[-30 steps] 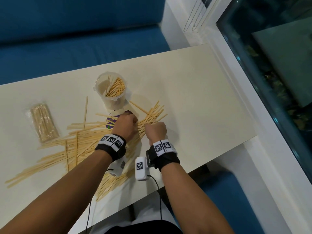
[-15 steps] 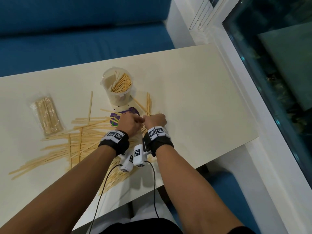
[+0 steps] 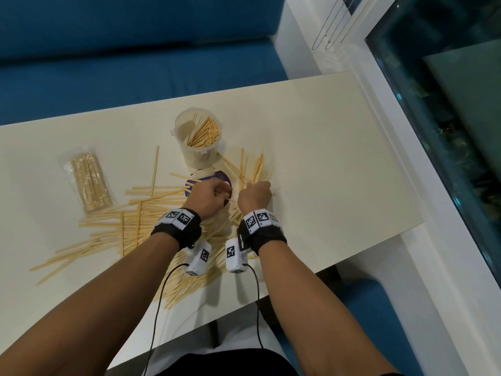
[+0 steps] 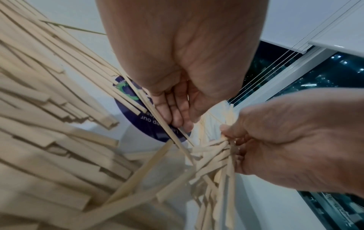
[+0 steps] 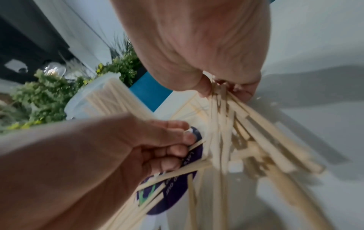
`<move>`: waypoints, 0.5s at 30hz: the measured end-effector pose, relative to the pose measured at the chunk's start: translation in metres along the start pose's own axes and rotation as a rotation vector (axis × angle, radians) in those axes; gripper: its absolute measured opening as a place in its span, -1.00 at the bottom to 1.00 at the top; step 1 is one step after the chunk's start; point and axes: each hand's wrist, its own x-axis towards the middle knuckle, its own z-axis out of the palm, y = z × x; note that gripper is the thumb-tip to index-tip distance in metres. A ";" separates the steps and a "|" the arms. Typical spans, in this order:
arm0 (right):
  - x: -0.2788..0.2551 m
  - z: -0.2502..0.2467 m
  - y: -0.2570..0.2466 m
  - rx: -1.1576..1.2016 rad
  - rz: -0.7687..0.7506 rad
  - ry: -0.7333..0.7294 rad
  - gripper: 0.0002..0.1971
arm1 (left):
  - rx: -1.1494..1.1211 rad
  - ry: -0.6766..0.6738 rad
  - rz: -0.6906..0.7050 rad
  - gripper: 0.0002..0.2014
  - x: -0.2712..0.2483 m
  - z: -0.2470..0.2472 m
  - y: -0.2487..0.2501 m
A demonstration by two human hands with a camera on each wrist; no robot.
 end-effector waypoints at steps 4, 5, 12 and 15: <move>0.009 -0.011 0.010 0.236 -0.014 0.033 -0.63 | -0.074 0.019 -0.024 -0.83 -0.003 -0.002 0.001; 0.012 -0.011 0.011 0.279 -0.016 0.048 -0.67 | -0.079 0.029 -0.024 -0.83 -0.005 -0.001 0.003; 0.027 -0.034 0.015 0.532 -0.190 0.091 -0.83 | -0.115 0.164 0.011 -0.79 -0.016 0.007 0.014; 0.027 -0.048 0.008 0.595 -0.334 0.116 -0.84 | -0.117 0.191 0.019 -0.80 -0.019 0.008 0.018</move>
